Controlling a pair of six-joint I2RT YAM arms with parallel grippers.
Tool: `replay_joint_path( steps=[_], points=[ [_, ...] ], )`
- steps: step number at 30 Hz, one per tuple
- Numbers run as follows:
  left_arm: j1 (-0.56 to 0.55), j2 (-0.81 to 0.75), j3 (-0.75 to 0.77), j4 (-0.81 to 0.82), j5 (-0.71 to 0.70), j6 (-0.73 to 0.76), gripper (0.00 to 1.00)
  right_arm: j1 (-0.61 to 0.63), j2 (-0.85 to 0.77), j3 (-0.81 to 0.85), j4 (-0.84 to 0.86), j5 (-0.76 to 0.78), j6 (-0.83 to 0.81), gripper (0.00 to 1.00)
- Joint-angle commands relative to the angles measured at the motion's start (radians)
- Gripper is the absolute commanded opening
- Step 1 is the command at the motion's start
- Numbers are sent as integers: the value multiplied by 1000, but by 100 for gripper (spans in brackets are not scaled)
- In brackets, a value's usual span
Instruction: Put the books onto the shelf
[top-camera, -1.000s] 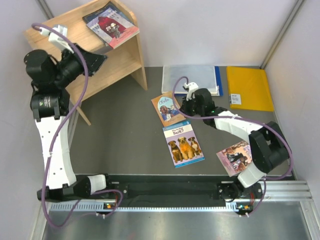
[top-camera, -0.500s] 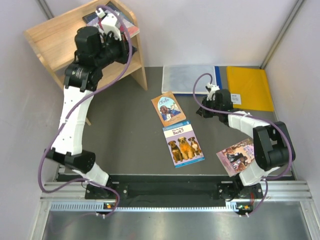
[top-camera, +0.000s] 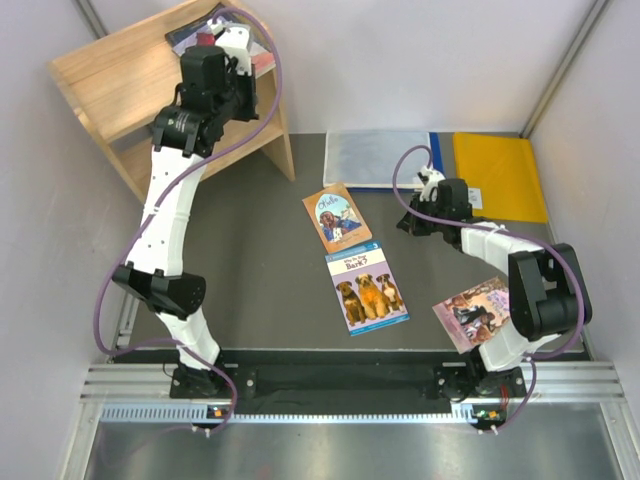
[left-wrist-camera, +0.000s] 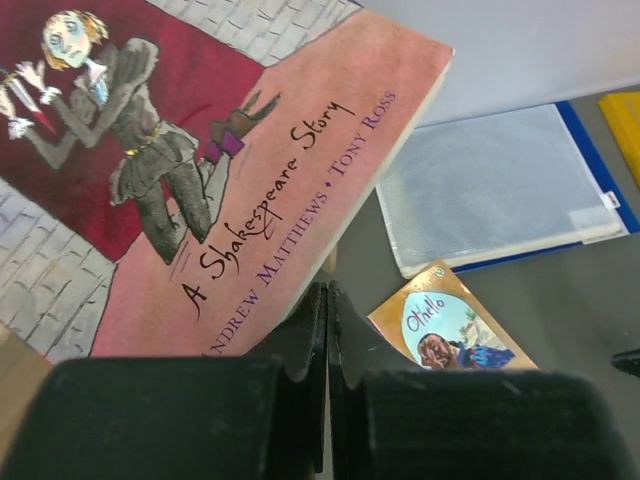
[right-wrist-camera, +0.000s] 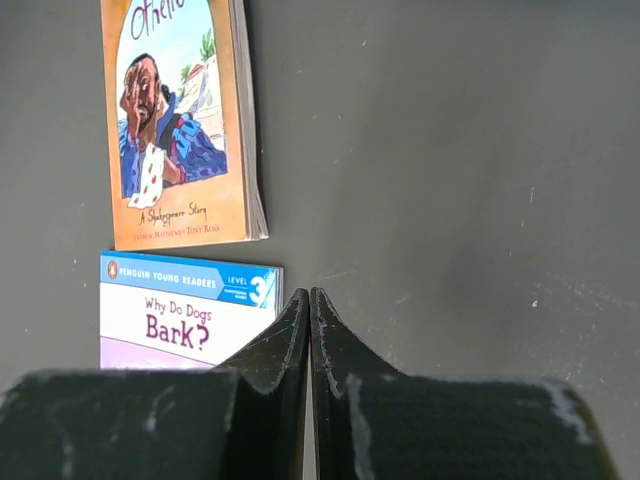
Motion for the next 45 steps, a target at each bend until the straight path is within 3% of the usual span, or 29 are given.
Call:
replay_joint_path(
  steps=[1,12,28,32,38,43,45],
  points=[
    [-1,-11,55,21,-97,43,0,-12,-38,28,10,-32,-3,0],
    [4,29,95,20,-131,55,0,-12,-37,-1,39,-68,3,0],
    [70,116,162,35,-59,29,0,-11,-41,-53,74,-105,18,0],
    [81,121,162,41,-16,27,0,-11,-40,-60,76,-109,18,0],
    [72,72,78,72,249,26,0,-11,-46,-72,84,-108,23,0],
    [22,-71,-78,171,386,6,0,-11,-47,-72,93,-109,29,0],
    [24,-164,-155,264,359,-23,0,-11,-43,-73,96,-111,29,0]
  ],
)
